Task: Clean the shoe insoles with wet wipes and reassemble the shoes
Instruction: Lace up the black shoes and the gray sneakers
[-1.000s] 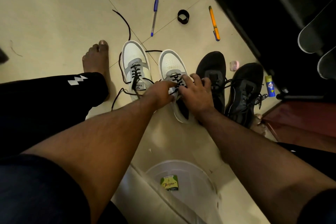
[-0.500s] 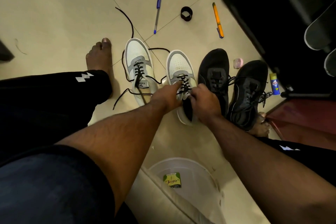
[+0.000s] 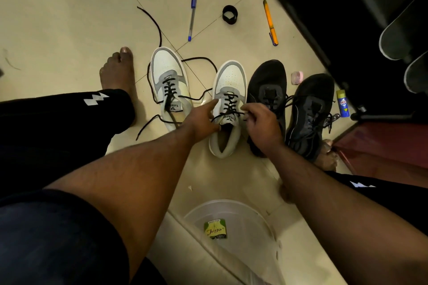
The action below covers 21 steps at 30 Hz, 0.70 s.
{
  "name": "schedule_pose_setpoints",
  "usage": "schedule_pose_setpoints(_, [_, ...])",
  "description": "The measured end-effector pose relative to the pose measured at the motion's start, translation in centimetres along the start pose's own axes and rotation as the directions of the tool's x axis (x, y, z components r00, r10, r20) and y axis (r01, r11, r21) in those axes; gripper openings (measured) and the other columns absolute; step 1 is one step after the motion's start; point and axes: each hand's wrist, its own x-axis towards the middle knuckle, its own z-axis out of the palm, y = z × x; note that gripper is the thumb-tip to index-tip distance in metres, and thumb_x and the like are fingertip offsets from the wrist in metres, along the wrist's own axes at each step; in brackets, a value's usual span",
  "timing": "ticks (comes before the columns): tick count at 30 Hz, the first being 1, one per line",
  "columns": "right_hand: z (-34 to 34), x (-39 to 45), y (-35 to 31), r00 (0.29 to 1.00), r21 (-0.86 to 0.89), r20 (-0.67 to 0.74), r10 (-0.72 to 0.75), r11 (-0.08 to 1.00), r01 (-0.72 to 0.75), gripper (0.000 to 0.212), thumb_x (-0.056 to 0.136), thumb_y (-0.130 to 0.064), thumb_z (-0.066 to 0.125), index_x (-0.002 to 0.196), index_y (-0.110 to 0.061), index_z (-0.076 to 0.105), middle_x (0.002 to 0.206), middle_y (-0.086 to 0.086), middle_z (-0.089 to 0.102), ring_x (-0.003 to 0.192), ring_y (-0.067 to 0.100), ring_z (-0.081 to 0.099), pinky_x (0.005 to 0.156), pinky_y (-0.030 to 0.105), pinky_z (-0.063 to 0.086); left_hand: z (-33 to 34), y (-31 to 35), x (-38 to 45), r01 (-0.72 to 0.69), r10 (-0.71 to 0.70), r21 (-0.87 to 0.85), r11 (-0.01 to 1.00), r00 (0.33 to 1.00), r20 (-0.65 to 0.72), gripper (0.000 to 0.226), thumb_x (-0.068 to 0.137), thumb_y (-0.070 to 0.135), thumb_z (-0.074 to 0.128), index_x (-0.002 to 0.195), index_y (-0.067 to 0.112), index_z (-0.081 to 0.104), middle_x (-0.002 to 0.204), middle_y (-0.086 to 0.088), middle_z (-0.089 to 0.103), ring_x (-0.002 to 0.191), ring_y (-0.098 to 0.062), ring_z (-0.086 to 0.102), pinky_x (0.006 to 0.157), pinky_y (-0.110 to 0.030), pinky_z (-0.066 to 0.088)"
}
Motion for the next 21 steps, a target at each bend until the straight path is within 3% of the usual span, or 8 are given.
schedule_pose_setpoints(4, [-0.2, 1.0, 0.7, 0.966, -0.015, 0.188, 0.180, 0.984, -0.180, 0.042, 0.091, -0.002, 0.054, 0.130, -0.017, 0.057, 0.122, 0.007, 0.064, 0.111, 0.022, 0.059, 0.094, 0.032, 0.048, -0.3, -0.7, 0.4, 0.042, -0.049, -0.123, 0.991, 0.998, -0.048, 0.046, 0.087, 0.013, 0.070, 0.132, 0.016, 0.058, 0.109, -0.008, 0.069, 0.099, -0.021, 0.065, 0.080, -0.025, 0.053])
schedule_pose_setpoints(6, [-0.2, 1.3, 1.1, 0.959, -0.092, 0.220, 0.179, 0.982, -0.162, 0.028, 0.092, -0.010, 0.058, 0.118, -0.016, 0.066, 0.110, 0.007, 0.068, 0.101, 0.022, 0.063, 0.086, 0.032, 0.050, -0.6, -0.4, 0.6, 0.018, -0.018, -0.012, 1.000, 0.997, -0.069, 0.023, 0.087, 0.017, 0.072, 0.110, 0.013, 0.069, 0.094, -0.004, 0.068, 0.091, -0.021, 0.065, 0.072, -0.025, 0.049])
schedule_pose_setpoints(8, [-0.6, 1.2, 1.4, 0.970, -0.178, 0.172, 0.169, 0.974, -0.138, 0.019, 0.093, -0.014, 0.057, 0.106, -0.016, 0.070, 0.100, 0.005, 0.070, 0.092, 0.021, 0.062, 0.080, 0.031, 0.049, -1.0, -0.4, 0.8, 0.015, -0.010, 0.068, 0.998, 0.998, -0.068, 0.007, 0.088, 0.016, 0.072, 0.093, 0.011, 0.072, 0.085, -0.004, 0.067, 0.088, -0.025, 0.066, 0.076, -0.031, 0.053])
schedule_pose_setpoints(13, [-1.7, 1.3, 2.2, 0.955, -0.292, 0.157, 0.252, 0.936, -0.199, 0.019, 0.095, -0.018, 0.054, 0.107, -0.018, 0.070, 0.101, 0.005, 0.070, 0.094, 0.023, 0.063, 0.086, 0.042, 0.054, -1.8, -0.1, 1.4, 0.118, -0.102, 0.190, 0.975, 0.990, -0.095, 0.009, 0.091, 0.009, 0.064, 0.097, 0.006, 0.070, 0.099, -0.012, 0.069, 0.093, -0.027, 0.064, 0.085, -0.039, 0.056])
schedule_pose_setpoints(16, [-2.4, 1.6, 1.8, 0.966, -0.301, 0.163, 0.199, 0.943, -0.144, 0.015, 0.089, -0.023, 0.059, 0.096, -0.022, 0.073, 0.102, -0.004, 0.068, 0.104, 0.020, 0.056, 0.093, 0.041, 0.046, -2.7, 1.4, 1.8, 0.246, -0.247, -0.025, 0.969, 0.968, -0.034, 0.017, 0.088, 0.014, 0.065, 0.094, -0.001, 0.069, 0.090, -0.012, 0.067, 0.082, -0.024, 0.060, 0.071, -0.031, 0.049])
schedule_pose_setpoints(18, [-3.1, 1.5, 1.6, 0.973, -0.203, 0.204, 0.108, 0.977, -0.066, 0.009, 0.084, -0.022, 0.062, 0.083, -0.022, 0.071, 0.109, -0.013, 0.064, 0.113, 0.013, 0.045, 0.100, 0.040, 0.034, -3.4, 2.6, 1.7, 0.273, -0.275, -0.269, 0.924, 0.961, 0.029, 0.016, 0.089, 0.017, 0.064, 0.091, 0.002, 0.068, 0.086, -0.009, 0.064, 0.077, -0.019, 0.056, 0.067, -0.028, 0.045])
schedule_pose_setpoints(20, [-3.4, 1.2, 0.8, 0.961, 0.152, 0.257, 0.100, 0.978, -0.143, 0.013, 0.086, -0.014, 0.061, 0.076, -0.019, 0.067, 0.114, -0.011, 0.065, 0.115, 0.011, 0.051, 0.102, 0.041, 0.039, -3.5, 3.4, 1.5, 0.247, -0.229, -0.456, 0.855, 0.969, 0.096, 0.015, 0.092, 0.021, 0.065, 0.094, 0.006, 0.069, 0.089, -0.006, 0.068, 0.084, -0.018, 0.060, 0.077, -0.030, 0.046])
schedule_pose_setpoints(21, [-3.3, 1.2, 0.0, 0.947, 0.385, 0.291, 0.136, 0.889, -0.246, 0.018, 0.088, -0.008, 0.057, 0.076, -0.017, 0.066, 0.113, -0.004, 0.068, 0.112, 0.014, 0.057, 0.100, 0.039, 0.044, -3.4, 3.6, 1.5, 0.237, -0.193, -0.553, 0.798, 0.971, 0.138, 0.017, 0.093, 0.023, 0.064, 0.097, 0.007, 0.068, 0.092, -0.006, 0.069, 0.086, -0.017, 0.064, 0.081, -0.032, 0.046])
